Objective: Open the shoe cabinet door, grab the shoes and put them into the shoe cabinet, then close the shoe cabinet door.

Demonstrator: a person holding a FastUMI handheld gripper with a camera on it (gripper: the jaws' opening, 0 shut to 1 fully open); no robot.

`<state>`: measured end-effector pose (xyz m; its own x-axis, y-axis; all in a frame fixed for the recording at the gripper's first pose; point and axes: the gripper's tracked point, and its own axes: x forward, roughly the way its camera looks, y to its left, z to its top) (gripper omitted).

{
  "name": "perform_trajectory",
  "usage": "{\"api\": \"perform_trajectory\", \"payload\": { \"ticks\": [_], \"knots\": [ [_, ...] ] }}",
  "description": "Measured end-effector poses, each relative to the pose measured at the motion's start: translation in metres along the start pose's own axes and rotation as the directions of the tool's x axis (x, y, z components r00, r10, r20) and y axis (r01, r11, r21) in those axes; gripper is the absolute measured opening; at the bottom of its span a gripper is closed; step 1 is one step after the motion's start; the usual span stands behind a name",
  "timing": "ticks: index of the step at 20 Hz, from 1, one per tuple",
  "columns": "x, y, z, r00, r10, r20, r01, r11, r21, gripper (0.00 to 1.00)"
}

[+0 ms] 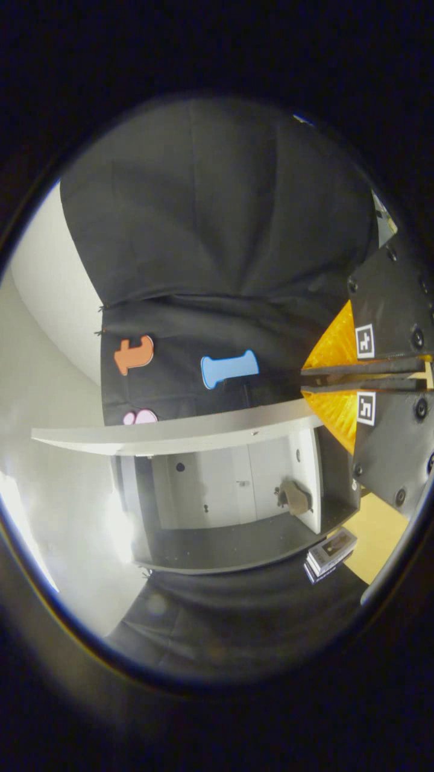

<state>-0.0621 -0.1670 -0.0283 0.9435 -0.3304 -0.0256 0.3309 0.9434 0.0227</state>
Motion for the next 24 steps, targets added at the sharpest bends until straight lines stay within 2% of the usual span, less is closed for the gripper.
{"api": "perform_trajectory", "payload": {
  "ticks": [7,11,14,19,24],
  "knots": [
    [-0.014,0.001,-0.004,0.998,0.062,-0.017,-0.063,0.997,-0.041,0.06],
    [-0.029,0.018,-0.015,0.988,0.15,-0.046,-0.153,0.986,-0.07,0.06],
    [-0.039,0.045,-0.04,0.969,0.225,-0.104,-0.234,0.969,-0.077,0.06],
    [-0.052,0.095,-0.107,0.907,0.335,-0.256,-0.358,0.932,-0.048,0.06],
    [-0.064,0.127,-0.199,0.807,0.374,-0.457,-0.43,0.903,-0.019,0.06]
  ]
}}
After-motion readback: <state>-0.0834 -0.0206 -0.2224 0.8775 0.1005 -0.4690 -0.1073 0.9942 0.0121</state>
